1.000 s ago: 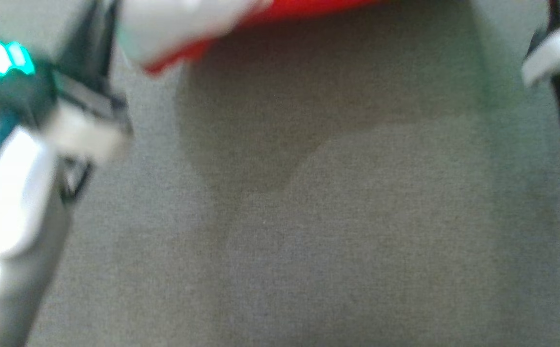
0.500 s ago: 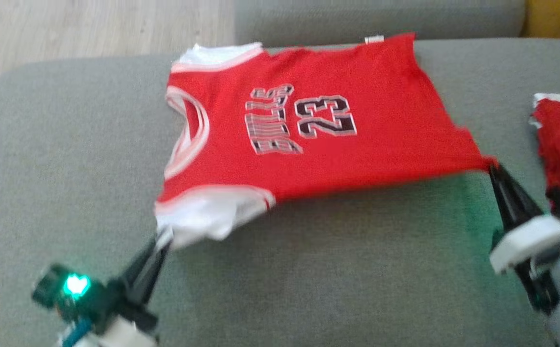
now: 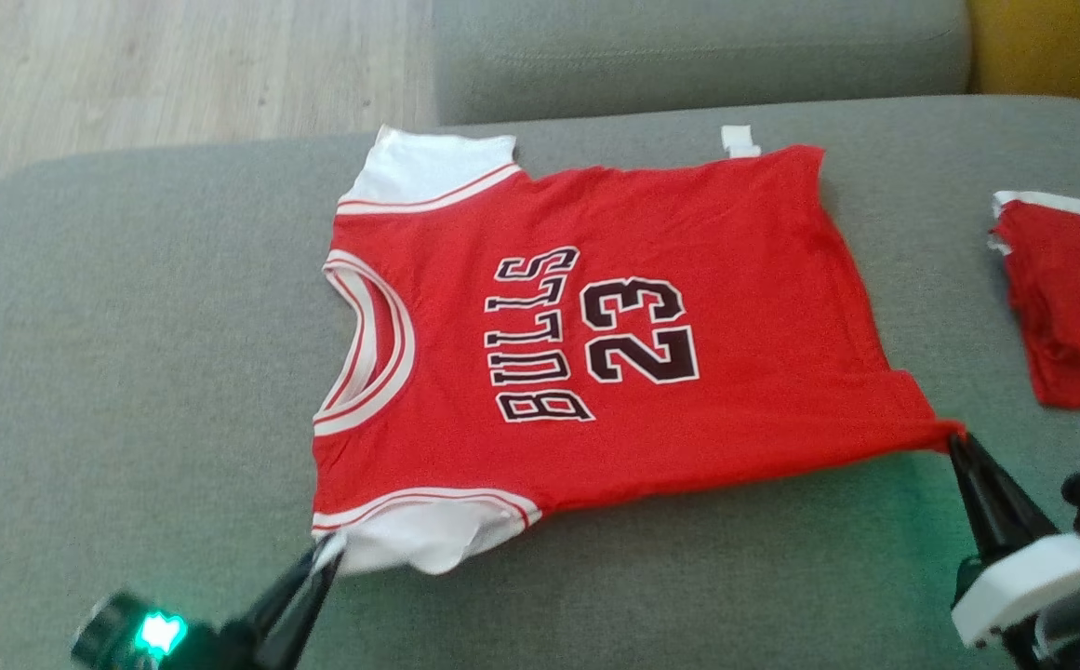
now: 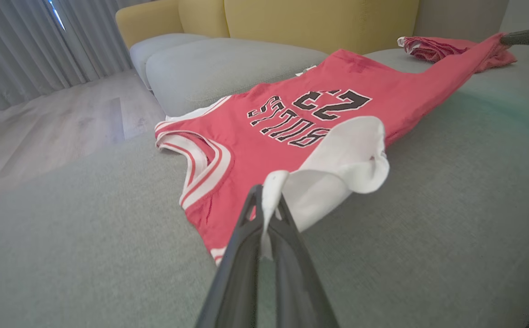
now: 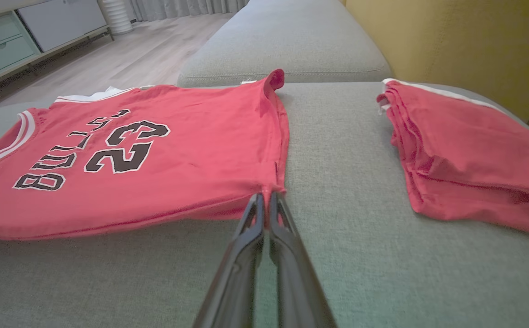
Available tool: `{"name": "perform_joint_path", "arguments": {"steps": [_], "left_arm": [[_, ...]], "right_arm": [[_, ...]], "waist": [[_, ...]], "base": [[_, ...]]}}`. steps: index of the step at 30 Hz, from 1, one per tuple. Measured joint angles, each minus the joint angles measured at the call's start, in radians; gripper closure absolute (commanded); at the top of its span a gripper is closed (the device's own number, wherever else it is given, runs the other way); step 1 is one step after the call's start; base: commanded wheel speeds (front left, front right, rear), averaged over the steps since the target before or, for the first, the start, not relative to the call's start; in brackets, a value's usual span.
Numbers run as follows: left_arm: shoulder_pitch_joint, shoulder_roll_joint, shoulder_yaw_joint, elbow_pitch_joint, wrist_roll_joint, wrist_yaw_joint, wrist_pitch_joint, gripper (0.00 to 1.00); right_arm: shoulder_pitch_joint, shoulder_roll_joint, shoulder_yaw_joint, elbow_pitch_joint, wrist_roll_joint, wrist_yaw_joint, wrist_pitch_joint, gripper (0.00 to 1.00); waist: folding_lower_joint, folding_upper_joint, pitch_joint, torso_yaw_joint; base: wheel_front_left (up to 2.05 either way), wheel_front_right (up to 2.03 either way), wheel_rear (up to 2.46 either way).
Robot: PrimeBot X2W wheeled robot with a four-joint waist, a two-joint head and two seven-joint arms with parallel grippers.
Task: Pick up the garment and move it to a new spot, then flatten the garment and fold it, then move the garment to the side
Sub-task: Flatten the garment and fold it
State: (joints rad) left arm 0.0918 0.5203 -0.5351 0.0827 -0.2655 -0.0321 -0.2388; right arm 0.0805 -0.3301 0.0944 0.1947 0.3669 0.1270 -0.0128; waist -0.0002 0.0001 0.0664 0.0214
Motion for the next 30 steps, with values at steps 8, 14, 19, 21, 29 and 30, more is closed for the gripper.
{"name": "perform_joint_path", "arguments": {"steps": [8,14,19,21,29,30], "left_arm": [[-0.307,-0.020,-0.025,0.072,0.088,-0.036,0.001,1.00],[-0.533,-0.052,-0.048,0.165,0.158,-0.057,-0.011,1.00],[-0.681,-0.072,-0.049,0.248,0.191,-0.066,-0.015,1.00],[-0.728,-0.082,-0.052,0.269,0.198,-0.071,-0.016,1.00],[-0.783,-0.119,-0.058,0.332,0.211,-0.052,-0.018,0.00],[-0.775,-0.126,-0.049,0.332,0.202,-0.041,-0.018,0.00]], "right_arm": [[-0.117,0.025,-0.053,-0.003,-0.075,0.000,0.035,1.00],[-0.236,0.035,-0.067,0.026,-0.095,0.000,0.058,1.00],[-0.338,0.035,-0.067,0.083,-0.117,0.000,0.063,1.00],[-0.371,0.036,-0.061,0.107,-0.122,0.000,0.066,1.00],[-0.447,0.076,-0.051,0.208,-0.149,0.000,0.017,0.00],[-0.447,0.081,-0.050,0.215,-0.149,0.000,0.002,0.00]], "waist": [[0.0003,0.0000,0.072,0.025],[0.0004,-0.0001,0.145,0.039],[0.0005,-0.0001,0.195,0.041],[0.0005,-0.0001,0.211,0.040],[0.0004,-0.0001,0.239,0.027],[0.0003,-0.0001,0.235,0.025]], "base": [[0.00,0.00,0.00],[0.00,0.00,0.00],[0.00,0.00,0.00],[0.00,0.00,0.00],[0.00,0.00,0.00],[0.00,0.00,0.00]]}}
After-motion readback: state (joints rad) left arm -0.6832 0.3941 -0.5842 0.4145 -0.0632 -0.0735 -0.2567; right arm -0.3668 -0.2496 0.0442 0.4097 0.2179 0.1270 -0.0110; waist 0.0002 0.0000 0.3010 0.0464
